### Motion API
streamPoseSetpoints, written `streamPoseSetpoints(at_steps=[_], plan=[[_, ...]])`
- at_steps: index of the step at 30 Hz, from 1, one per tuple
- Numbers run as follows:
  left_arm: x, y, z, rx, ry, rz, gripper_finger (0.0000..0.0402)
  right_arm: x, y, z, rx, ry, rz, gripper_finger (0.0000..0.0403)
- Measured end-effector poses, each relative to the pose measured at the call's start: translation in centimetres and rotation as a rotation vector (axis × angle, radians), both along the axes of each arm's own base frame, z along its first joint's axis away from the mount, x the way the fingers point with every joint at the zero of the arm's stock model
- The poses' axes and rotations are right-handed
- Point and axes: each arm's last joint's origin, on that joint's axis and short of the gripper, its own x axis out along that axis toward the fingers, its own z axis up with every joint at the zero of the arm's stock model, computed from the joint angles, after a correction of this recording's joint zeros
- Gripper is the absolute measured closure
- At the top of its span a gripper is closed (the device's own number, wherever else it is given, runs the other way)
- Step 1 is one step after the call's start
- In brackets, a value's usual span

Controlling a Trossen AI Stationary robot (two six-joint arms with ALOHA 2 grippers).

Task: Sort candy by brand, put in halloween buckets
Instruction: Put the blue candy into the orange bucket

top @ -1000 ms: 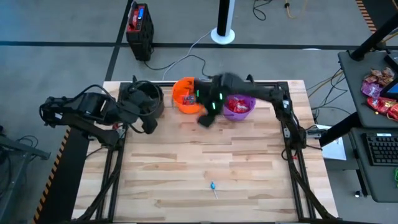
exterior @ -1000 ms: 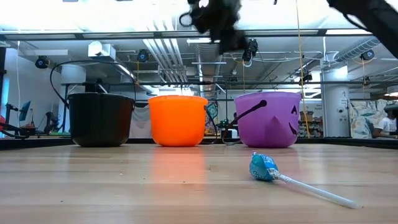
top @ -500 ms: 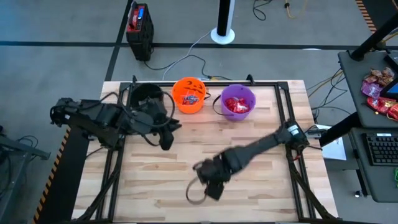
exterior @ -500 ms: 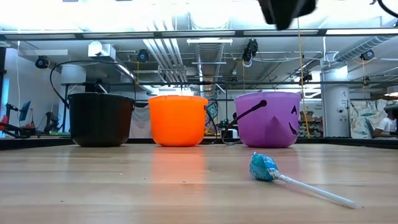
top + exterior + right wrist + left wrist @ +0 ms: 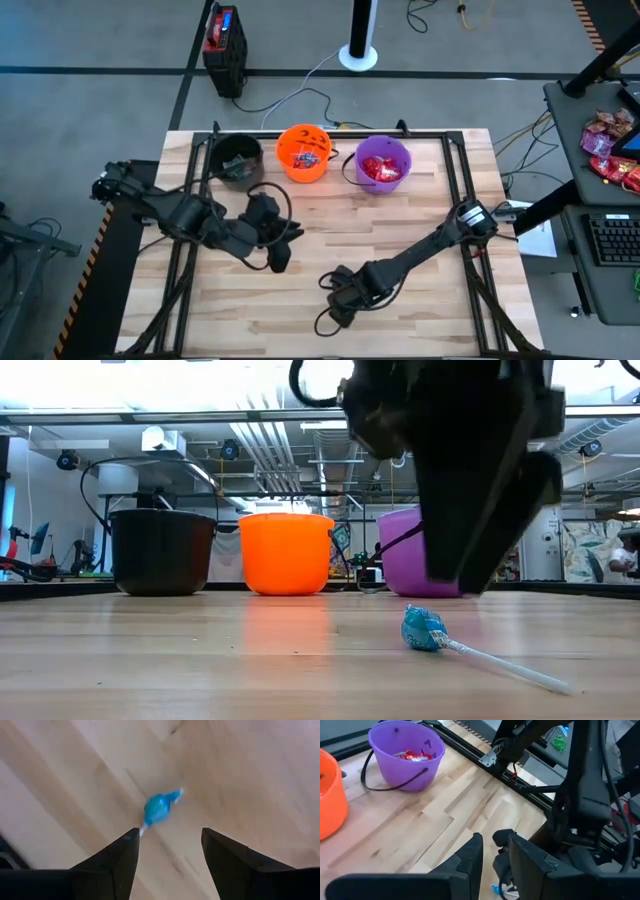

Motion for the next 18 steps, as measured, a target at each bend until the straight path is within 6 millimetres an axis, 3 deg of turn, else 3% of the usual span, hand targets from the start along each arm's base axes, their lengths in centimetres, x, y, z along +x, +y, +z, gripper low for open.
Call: streamPoseSetpoints(at_steps=[10,14,18], plan=[[0.5,-0.3,-0.1,0.022,0.0,0.014,0.0325,0.0,-0.2,-2.6,0.006,-0.11,-0.052,0.0207],[0.6,-0.3,-0.3,0.052,0.013,0.022,0.0325,-0.2,-0.4,-3.1,-0.017,-0.113,-0.054,0.0246],[0.7,-0.3,-0.6,0.085,0.037,0.031,0.0325,-0.3,-0.5,-3.3,-0.044,-0.118,-0.041,0.0313]])
